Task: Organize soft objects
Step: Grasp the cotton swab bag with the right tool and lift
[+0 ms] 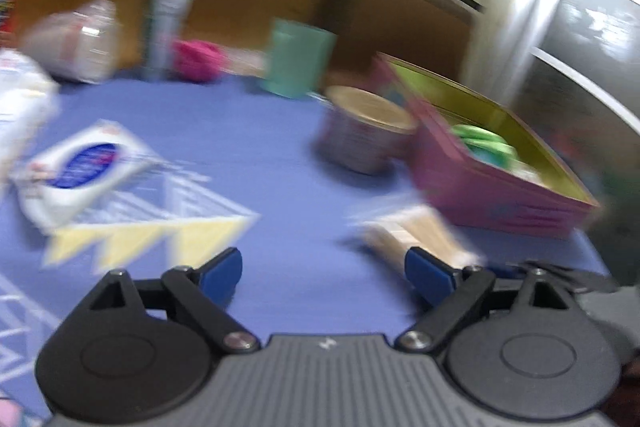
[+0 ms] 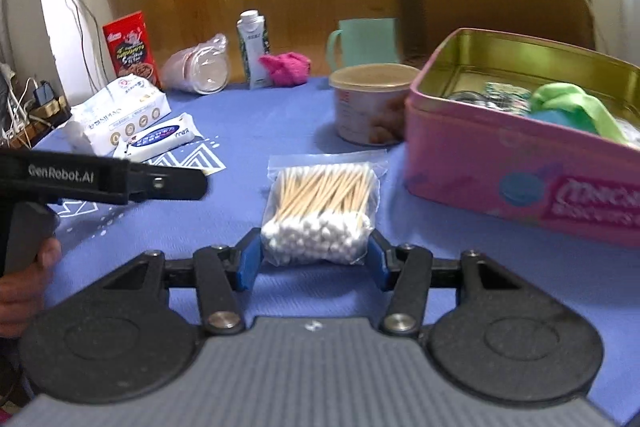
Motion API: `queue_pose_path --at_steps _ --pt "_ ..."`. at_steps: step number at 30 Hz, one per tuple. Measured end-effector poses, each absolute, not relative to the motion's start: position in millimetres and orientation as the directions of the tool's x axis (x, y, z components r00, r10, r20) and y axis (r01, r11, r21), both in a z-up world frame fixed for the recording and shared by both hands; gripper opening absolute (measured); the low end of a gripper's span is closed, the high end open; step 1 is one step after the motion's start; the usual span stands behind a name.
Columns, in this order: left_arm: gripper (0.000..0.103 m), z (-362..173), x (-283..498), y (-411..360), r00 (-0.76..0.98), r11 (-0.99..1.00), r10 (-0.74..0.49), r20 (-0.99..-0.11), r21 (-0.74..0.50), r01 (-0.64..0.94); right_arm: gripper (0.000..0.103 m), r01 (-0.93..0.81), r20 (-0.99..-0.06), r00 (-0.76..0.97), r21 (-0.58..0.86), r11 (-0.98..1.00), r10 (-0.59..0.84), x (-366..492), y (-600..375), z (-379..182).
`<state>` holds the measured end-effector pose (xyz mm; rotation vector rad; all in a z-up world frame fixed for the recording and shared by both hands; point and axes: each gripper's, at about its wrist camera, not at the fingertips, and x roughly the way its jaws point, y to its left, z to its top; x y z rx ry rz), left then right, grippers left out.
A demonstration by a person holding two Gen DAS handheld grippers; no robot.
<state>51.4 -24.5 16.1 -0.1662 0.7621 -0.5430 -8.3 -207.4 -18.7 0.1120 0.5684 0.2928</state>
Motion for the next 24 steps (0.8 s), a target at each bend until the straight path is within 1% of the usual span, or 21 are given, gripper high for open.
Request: queue_pose_path --at_steps 1,2,3,4,5,6,7,8,9,11,13,15,16,18,21,23,24 --pt "0.092 16 55 -33 0.561 0.832 -0.552 -0.616 -0.360 0.423 0.064 -0.240 -0.511 0.805 0.183 0.953 0.300 -8 -207 -19" --pt "0.091 16 59 -40 0.536 0.819 -0.570 -0.623 -0.379 0.430 0.064 -0.241 -0.511 0.805 0.180 0.954 0.300 -9 -207 -21" --pt "0.086 15 63 -47 0.510 0.809 -0.583 -0.633 -0.396 0.434 0.064 -0.243 -0.508 0.806 0.181 0.953 0.303 -9 -208 -22" --pt "0.075 12 68 -54 0.476 0.801 -0.592 -0.650 -0.411 0.435 0.062 -0.245 -0.502 0.810 0.181 0.953 0.304 -8 -207 -23" --pt "0.074 11 70 -60 0.470 0.799 -0.593 -0.654 -0.409 0.441 0.058 -0.248 -0.499 0.811 0.177 0.952 0.304 -8 -207 -23" --pt "0.063 12 70 -66 0.471 0.799 -0.591 -0.655 -0.395 0.454 0.053 -0.256 -0.495 0.812 0.175 0.951 0.310 -9 -207 -23" --pt "0.049 14 69 -71 0.447 0.778 -0.616 -0.649 -0.413 0.472 0.051 -0.260 -0.490 0.813 0.177 0.949 0.314 -10 -209 -23" --pt "0.046 18 69 -73 0.431 0.761 -0.637 -0.639 -0.433 0.483 0.050 -0.257 -0.484 0.818 0.179 0.950 0.312 -11 -210 -22" --pt "0.045 24 69 -76 0.422 0.747 -0.653 -0.629 -0.440 0.499 0.050 -0.251 -0.476 0.825 0.174 0.952 0.305 -12 -213 -21" --pt "0.047 42 65 -85 0.434 0.732 -0.667 -0.606 -0.421 0.536 0.049 -0.257 -0.429 0.850 0.167 0.952 0.305 -21 -221 -15" --pt "0.050 59 64 -102 0.450 0.728 -0.664 -0.597 -0.381 0.570 0.049 -0.260 -0.357 0.886 0.146 0.954 0.296 -29 -229 -3" --pt "0.052 72 67 -120 0.455 0.713 -0.672 -0.585 -0.345 0.610 0.046 -0.226 -0.283 0.926 0.114 0.967 0.250 -35 -239 9" --pt "0.054 79 68 -131 0.449 0.695 -0.688 -0.570 -0.338 0.634 0.029 -0.202 -0.256 0.940 0.114 0.973 0.225 -34 -248 15" --pt "0.053 91 69 -154 0.458 0.675 -0.695 -0.555 -0.284 0.680 0.025 -0.197 -0.244 0.941 0.168 0.966 0.234 -28 -268 24" --pt "0.054 103 66 -188 0.443 0.638 -0.714 -0.542 -0.242 0.731 0.017 -0.164 -0.237 0.947 0.218 0.962 0.215 -18 -297 31" --pt "0.054 106 70 -198 0.456 0.646 -0.703 -0.547 -0.221 0.731 0.017 -0.161 -0.239 0.945 0.259 0.952 0.225 -15 -313 30" --pt "0.055 106 70 -196 0.455 0.647 -0.703 -0.547 -0.226 0.728 0.021 -0.169 -0.245 0.940 0.270 0.948 0.237 -16 -321 28"
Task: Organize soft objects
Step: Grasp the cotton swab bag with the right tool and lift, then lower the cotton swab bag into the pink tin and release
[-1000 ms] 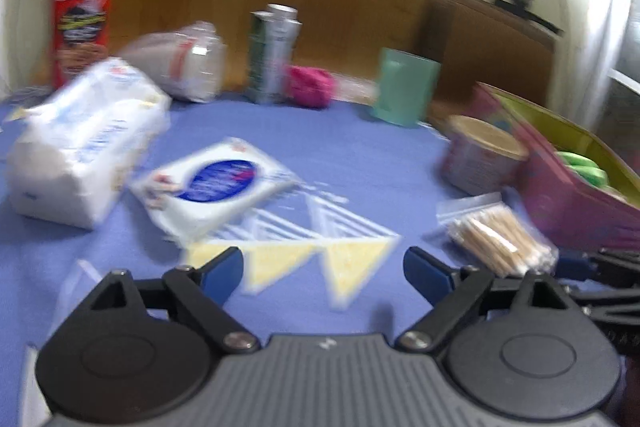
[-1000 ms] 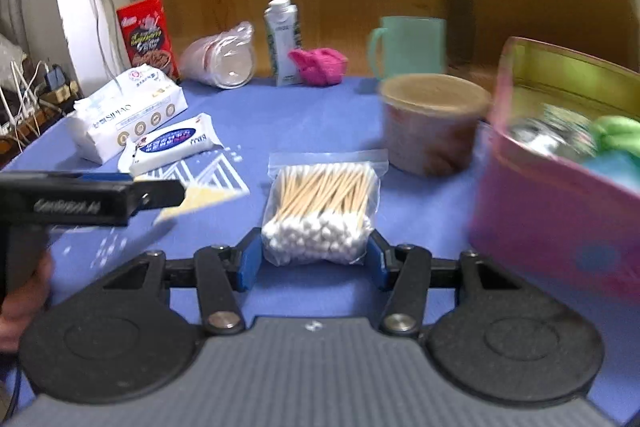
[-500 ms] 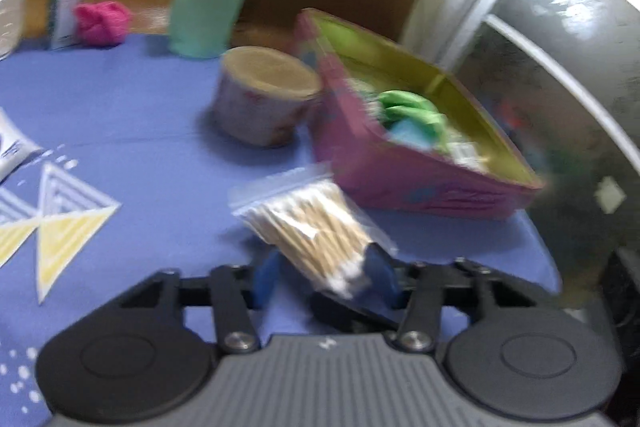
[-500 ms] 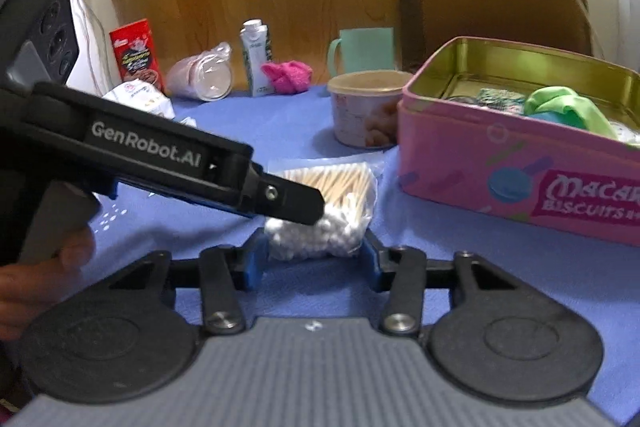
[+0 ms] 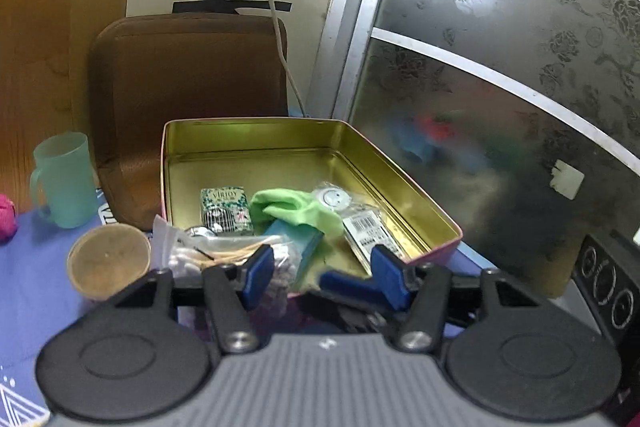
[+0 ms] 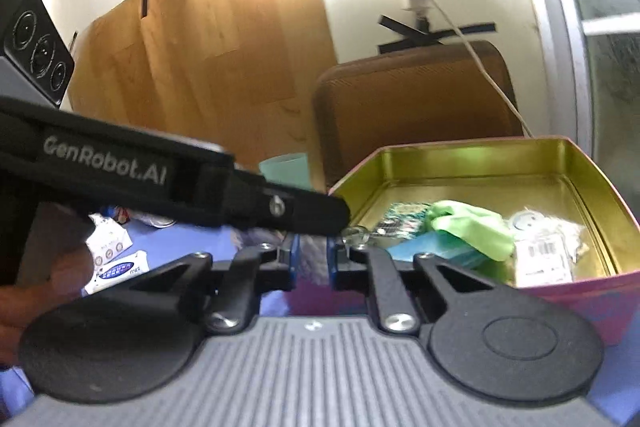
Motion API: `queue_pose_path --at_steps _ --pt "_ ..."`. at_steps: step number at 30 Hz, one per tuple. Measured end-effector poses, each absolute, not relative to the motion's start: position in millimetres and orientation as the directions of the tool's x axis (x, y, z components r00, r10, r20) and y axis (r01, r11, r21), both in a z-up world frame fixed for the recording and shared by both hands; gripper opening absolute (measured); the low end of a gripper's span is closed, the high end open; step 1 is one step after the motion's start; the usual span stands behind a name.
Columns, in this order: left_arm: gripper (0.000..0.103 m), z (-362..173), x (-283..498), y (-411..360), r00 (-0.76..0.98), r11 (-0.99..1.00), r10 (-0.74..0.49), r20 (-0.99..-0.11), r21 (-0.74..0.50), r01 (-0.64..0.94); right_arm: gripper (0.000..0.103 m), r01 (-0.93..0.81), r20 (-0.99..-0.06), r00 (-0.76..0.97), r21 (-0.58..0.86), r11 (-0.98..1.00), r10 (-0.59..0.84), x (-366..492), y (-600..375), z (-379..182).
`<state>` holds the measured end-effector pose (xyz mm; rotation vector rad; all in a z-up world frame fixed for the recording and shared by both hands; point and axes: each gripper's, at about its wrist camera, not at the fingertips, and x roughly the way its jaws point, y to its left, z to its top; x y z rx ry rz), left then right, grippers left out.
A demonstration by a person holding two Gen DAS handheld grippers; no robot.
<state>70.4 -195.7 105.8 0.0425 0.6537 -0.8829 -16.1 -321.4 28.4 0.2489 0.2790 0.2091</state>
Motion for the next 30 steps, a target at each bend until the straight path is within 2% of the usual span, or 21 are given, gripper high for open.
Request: queue_pose_path --at_steps 2,3,4,6,10,15,19,22,23,29,30 --pt "0.056 106 78 -183 0.458 0.662 -0.702 -0.546 -0.261 0.703 0.022 -0.206 -0.262 0.924 0.274 0.939 0.279 -19 -329 21" --pt "0.059 105 81 -173 0.467 0.676 -0.697 -0.544 -0.282 0.681 0.030 -0.224 -0.275 0.914 0.268 0.937 0.297 -21 -331 17" --pt "0.064 105 84 -165 0.478 0.693 -0.688 -0.546 -0.297 0.657 0.042 -0.240 -0.293 0.904 0.257 0.936 0.312 -26 -329 12" --pt "0.069 97 92 -143 0.508 0.745 -0.643 -0.574 -0.314 0.588 0.051 -0.266 -0.336 0.881 0.233 0.935 0.334 -33 -328 3" --pt "0.070 65 107 -104 0.495 0.814 -0.572 -0.654 -0.376 0.443 0.058 -0.319 -0.415 0.827 0.210 0.924 0.380 -27 -322 -12" --pt "0.071 34 116 -74 0.485 0.858 -0.513 -0.708 -0.406 0.314 0.060 -0.373 -0.451 0.778 0.226 0.900 0.437 -11 -311 -15" --pt "0.072 25 109 -65 0.470 0.869 -0.491 -0.734 -0.377 0.320 0.065 -0.461 -0.476 0.717 0.223 0.859 0.509 4 -292 -10" --pt "0.082 30 95 -48 0.475 0.870 -0.486 -0.733 -0.353 0.345 0.068 -0.555 -0.487 0.652 0.215 0.804 0.581 6 -273 -7" --pt "0.082 31 91 -43 0.470 0.867 -0.491 -0.734 -0.355 0.351 0.070 -0.587 -0.492 0.630 0.206 0.783 0.602 6 -266 -7" --pt "0.082 23 65 -22 0.398 0.838 -0.540 -0.741 -0.430 0.337 0.076 -0.716 -0.529 0.527 0.147 0.683 0.666 18 -234 -8" --pt "0.081 20 62 -20 0.399 0.834 -0.548 -0.735 -0.445 0.327 0.081 -0.732 -0.529 0.513 0.142 0.666 0.676 21 -230 -9"
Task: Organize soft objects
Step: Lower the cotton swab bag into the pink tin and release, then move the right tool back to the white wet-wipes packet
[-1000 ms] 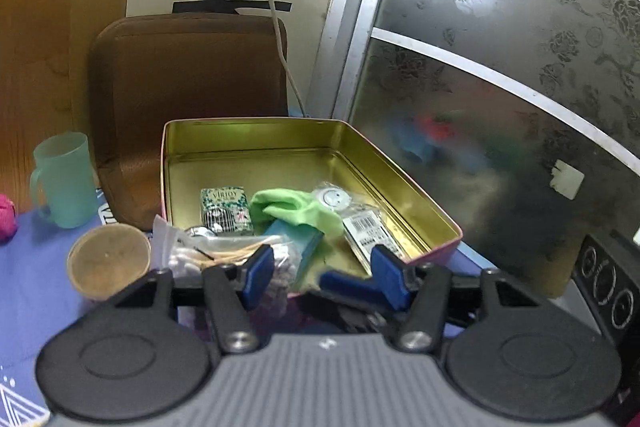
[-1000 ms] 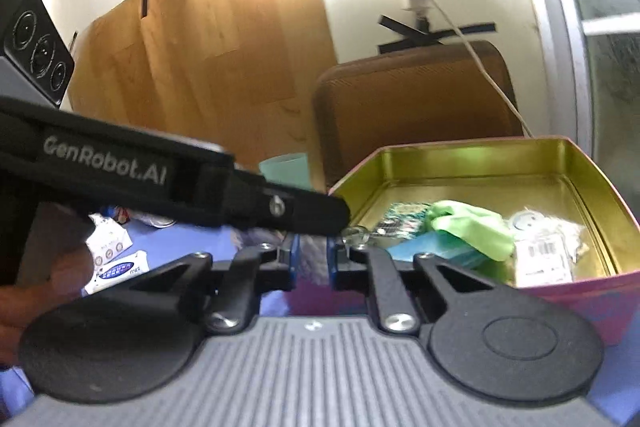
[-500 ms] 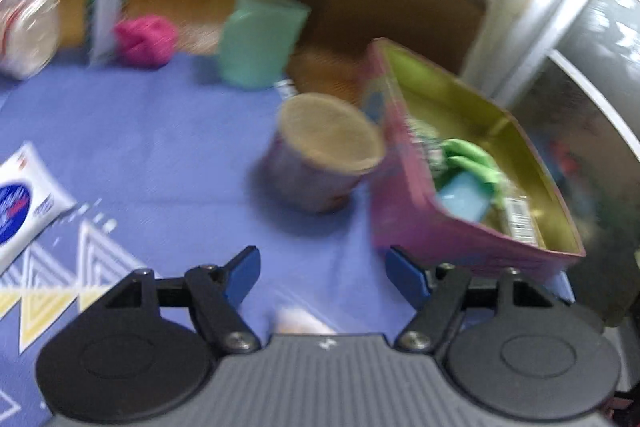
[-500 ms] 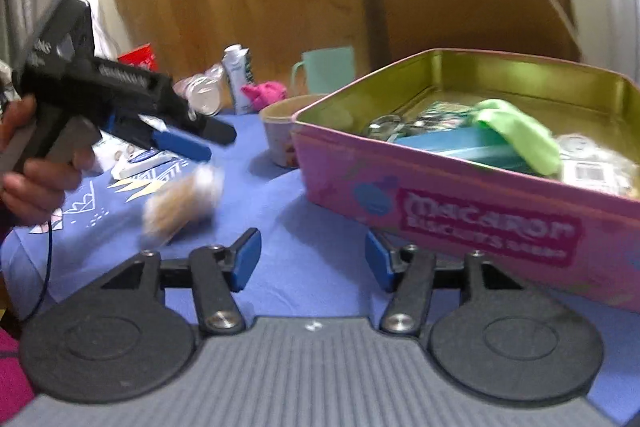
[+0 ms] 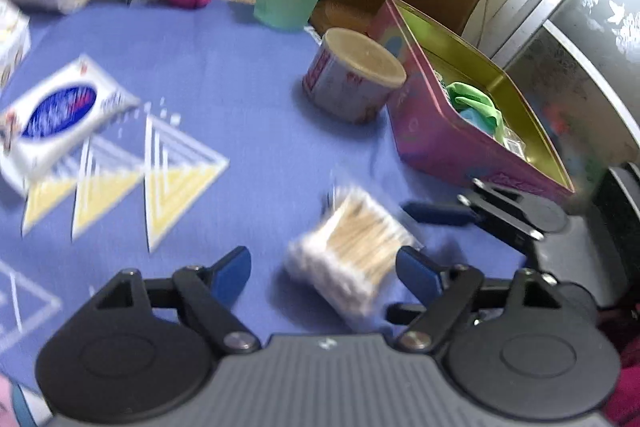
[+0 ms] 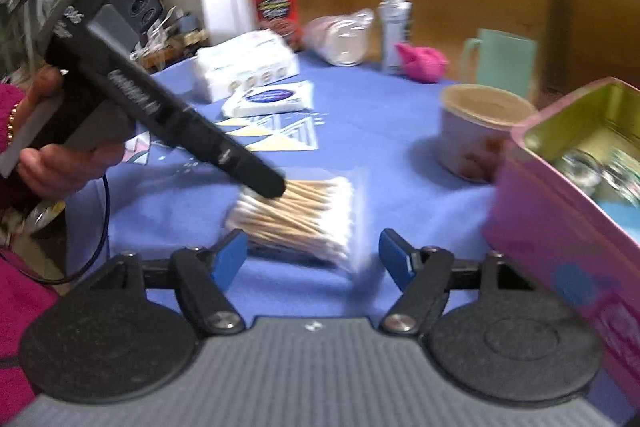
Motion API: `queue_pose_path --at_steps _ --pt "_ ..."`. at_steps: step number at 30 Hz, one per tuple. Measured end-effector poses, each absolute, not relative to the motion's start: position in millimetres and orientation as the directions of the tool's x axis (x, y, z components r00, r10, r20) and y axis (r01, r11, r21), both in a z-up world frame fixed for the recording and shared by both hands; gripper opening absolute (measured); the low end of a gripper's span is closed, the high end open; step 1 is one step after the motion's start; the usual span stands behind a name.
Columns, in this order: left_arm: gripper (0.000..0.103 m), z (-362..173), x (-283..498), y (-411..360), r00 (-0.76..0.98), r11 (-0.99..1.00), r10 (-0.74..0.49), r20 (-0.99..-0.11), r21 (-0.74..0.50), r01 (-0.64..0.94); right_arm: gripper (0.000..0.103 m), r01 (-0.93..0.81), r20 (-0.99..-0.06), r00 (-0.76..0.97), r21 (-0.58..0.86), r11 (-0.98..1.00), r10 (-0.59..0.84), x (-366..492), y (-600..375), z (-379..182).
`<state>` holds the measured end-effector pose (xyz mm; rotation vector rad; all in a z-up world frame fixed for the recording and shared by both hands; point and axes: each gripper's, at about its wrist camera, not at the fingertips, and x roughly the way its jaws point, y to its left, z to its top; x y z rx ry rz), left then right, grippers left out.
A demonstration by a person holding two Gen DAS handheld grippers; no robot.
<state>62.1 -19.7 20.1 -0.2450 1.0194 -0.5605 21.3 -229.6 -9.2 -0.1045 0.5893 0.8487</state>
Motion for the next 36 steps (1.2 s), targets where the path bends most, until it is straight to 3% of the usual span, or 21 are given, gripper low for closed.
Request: queue_pose_path --at_steps 2,3,4,7,11,16,19,23,25,29,36 --pt "0.074 17 58 -18 0.423 0.830 -0.556 -0.715 -0.461 0.313 0.082 -0.745 -0.551 0.488 0.142 0.652 0.677 31 -221 -13" --pt "0.059 17 59 -19 0.421 0.826 -0.563 -0.711 -0.469 0.313 0.076 -0.747 -0.562 0.474 0.152 0.647 0.678 34 -217 -16" --pt "0.059 17 60 -22 0.416 0.828 -0.561 -0.716 -0.470 0.307 0.052 -0.749 -0.547 0.485 0.143 0.647 0.682 33 -214 -17" --pt "0.059 26 64 -30 0.417 0.836 -0.547 -0.726 -0.450 0.315 0.050 -0.741 -0.535 0.510 0.124 0.660 0.673 32 -207 -11" --pt "0.059 62 82 -56 0.443 0.802 -0.588 -0.676 -0.420 0.424 0.050 -0.690 -0.453 0.618 0.080 0.720 0.643 25 -225 8" --pt "0.061 99 122 -135 0.428 0.731 -0.639 -0.639 -0.332 0.596 0.050 -0.542 -0.363 0.787 -0.025 0.840 0.498 26 -272 39" --pt "0.063 101 154 -192 0.383 0.677 -0.668 -0.638 -0.308 0.668 0.049 -0.415 -0.380 0.857 -0.107 0.903 0.348 36 -303 50" --pt "0.064 89 190 -258 0.335 0.643 -0.690 -0.642 -0.331 0.691 0.049 -0.237 -0.452 0.873 -0.067 0.969 0.182 62 -351 53" --pt "0.080 79 202 -281 0.362 0.671 -0.673 -0.645 -0.325 0.666 0.049 -0.160 -0.484 0.868 -0.062 0.985 0.111 74 -366 48" --pt "0.083 65 203 -285 0.412 0.721 -0.644 -0.645 -0.330 0.610 0.058 -0.032 -0.479 0.877 -0.122 0.992 -0.031 85 -373 36" --pt "0.086 75 173 -222 0.466 0.731 -0.656 -0.593 -0.347 0.588 0.059 0.029 -0.388 0.921 0.028 0.999 -0.016 57 -381 35"
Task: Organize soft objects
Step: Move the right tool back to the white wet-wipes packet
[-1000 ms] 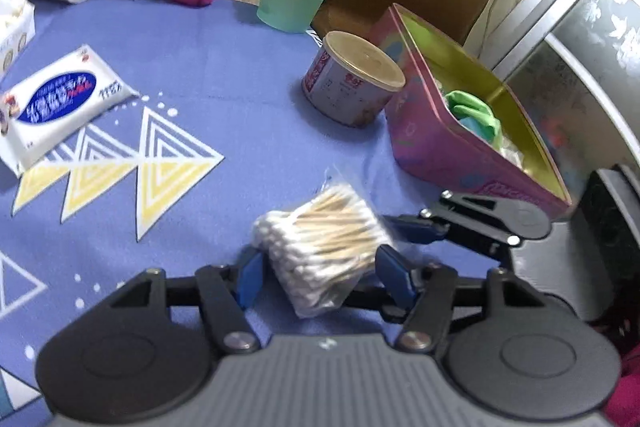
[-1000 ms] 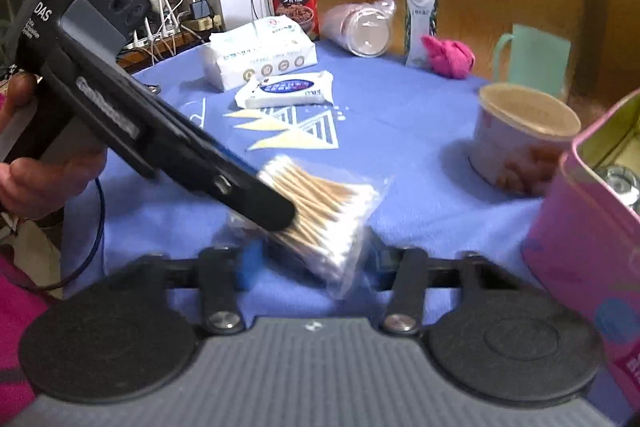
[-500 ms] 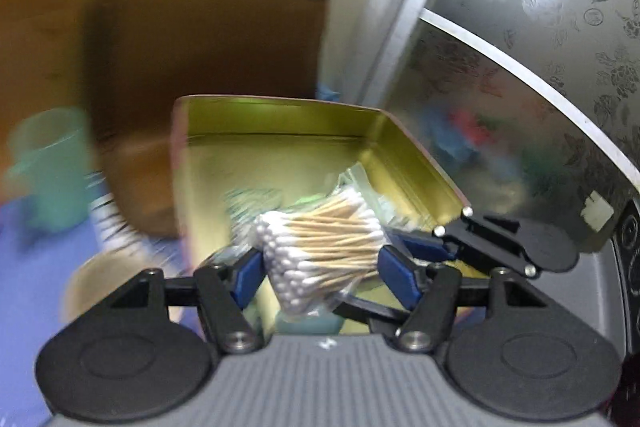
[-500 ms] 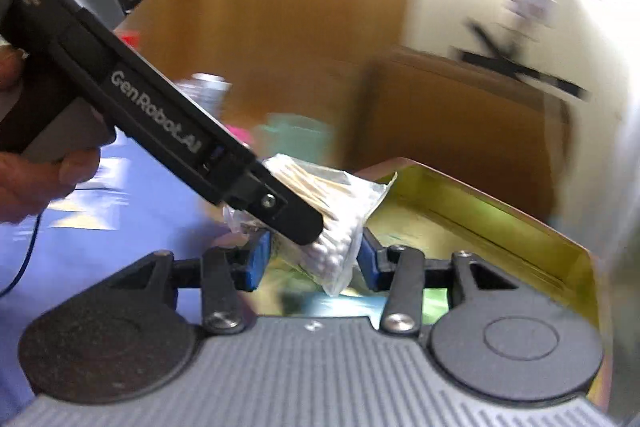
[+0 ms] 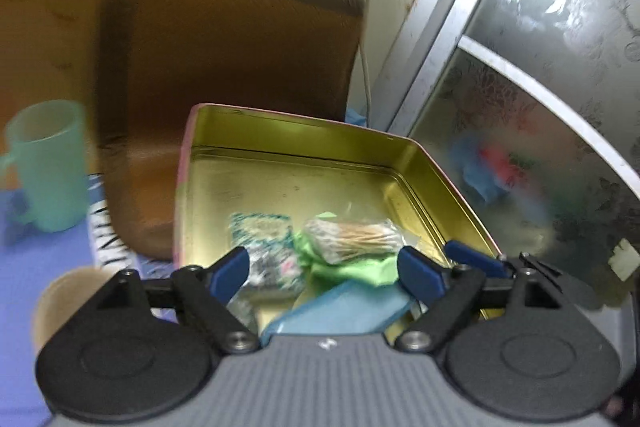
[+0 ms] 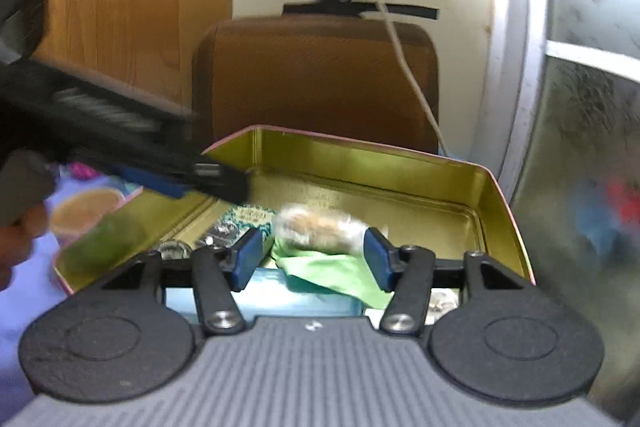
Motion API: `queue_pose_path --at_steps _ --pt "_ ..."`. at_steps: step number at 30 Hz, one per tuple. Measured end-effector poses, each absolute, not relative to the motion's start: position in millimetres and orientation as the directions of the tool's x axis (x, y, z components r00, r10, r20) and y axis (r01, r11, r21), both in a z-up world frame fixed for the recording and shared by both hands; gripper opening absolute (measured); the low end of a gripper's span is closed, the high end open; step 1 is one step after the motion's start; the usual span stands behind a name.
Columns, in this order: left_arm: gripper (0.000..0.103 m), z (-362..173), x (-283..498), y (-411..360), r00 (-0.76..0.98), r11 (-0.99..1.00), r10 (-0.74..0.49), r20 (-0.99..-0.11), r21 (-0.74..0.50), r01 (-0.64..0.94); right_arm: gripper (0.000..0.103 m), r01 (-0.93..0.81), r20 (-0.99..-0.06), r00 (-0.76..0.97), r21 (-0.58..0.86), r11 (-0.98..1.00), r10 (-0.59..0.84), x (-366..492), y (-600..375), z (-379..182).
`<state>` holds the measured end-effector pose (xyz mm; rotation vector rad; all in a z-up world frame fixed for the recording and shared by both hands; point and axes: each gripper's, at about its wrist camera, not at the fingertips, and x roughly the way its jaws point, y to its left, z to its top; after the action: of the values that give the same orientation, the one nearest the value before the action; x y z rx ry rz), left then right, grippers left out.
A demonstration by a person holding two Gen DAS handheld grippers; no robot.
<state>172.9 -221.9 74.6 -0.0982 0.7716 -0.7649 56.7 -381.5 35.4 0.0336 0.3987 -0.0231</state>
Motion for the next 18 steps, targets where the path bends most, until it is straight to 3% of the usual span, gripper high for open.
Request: queue_pose_path --at_steps 4,8,14,18 --pt "0.087 83 144 -167 0.504 0.753 -0.640 -0.580 -0.343 0.561 0.058 0.055 -0.323 0.946 0.080 0.995 -0.026 43 -392 52" --pt "0.087 88 116 -105 0.576 0.813 -0.571 -0.585 -0.302 0.499 0.058 0.115 -0.204 0.976 0.158 0.981 -0.082 27 -426 104" --pt "0.087 91 73 17 0.739 0.929 -0.370 -0.563 -0.222 0.296 0.060 0.086 0.049 0.993 0.341 0.936 -0.109 -24 -485 211" --pt "0.088 74 50 81 0.783 0.976 -0.205 -0.587 -0.184 0.118 0.060 -0.017 0.070 0.998 0.292 0.956 -0.004 -34 -459 231"
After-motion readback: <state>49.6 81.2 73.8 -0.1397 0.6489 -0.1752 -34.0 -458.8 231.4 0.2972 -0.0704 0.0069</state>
